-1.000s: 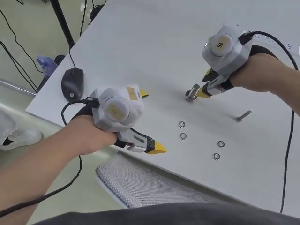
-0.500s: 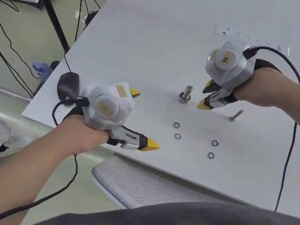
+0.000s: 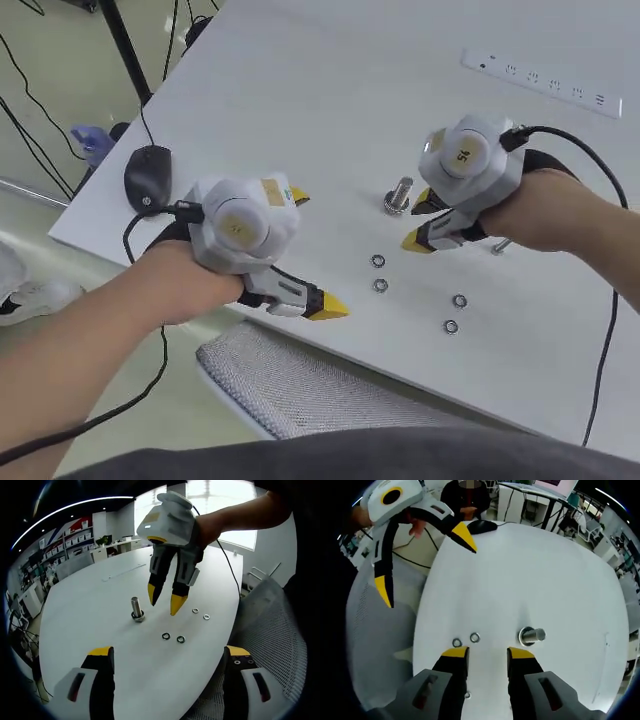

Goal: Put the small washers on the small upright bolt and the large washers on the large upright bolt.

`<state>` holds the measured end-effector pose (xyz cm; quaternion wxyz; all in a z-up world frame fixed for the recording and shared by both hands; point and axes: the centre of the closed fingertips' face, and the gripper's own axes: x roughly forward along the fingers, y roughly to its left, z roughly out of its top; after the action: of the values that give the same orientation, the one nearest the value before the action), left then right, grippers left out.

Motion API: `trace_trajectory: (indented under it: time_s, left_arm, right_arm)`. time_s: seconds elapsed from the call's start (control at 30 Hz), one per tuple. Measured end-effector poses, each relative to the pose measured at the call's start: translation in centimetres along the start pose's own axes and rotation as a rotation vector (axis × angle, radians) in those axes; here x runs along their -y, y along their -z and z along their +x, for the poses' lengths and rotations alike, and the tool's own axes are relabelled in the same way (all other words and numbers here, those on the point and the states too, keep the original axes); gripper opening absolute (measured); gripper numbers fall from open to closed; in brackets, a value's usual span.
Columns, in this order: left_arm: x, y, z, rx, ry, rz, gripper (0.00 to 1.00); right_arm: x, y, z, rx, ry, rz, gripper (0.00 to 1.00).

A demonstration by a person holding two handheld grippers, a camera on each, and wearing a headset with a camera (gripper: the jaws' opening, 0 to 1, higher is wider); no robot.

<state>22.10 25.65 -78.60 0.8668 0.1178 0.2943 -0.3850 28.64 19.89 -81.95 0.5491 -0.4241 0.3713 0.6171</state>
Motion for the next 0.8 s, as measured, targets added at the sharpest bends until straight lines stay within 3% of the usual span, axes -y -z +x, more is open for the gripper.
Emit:
trace_trajectory:
  time_s: [0.1,0.23,0.6,0.8]
  left_arm:
    - [0.0,0.0,0.1,0.000,0.000,-0.001,0.90]
    - [0.1,-0.1,0.1,0.002,-0.001,0.002,0.90]
    - [0.1,0.4,0.2,-0.005,0.006,-0.002,0.89]
    - [0.1,0.4,0.2,-0.005,0.006,-0.006,0.89]
  right_arm:
    - [-0.5,0.0,1.0,0.019,-0.015,-0.011,0.32]
    - [-0.6,0.4,2.4,0.004,-0.023,-0.007,0.31]
    - [-1.2,0.5,4.4,-0.043,-0.021,-0.034,0.29]
    - [-1.5,0.5,5.0,-0.042,-0.019,-0.022,0.27]
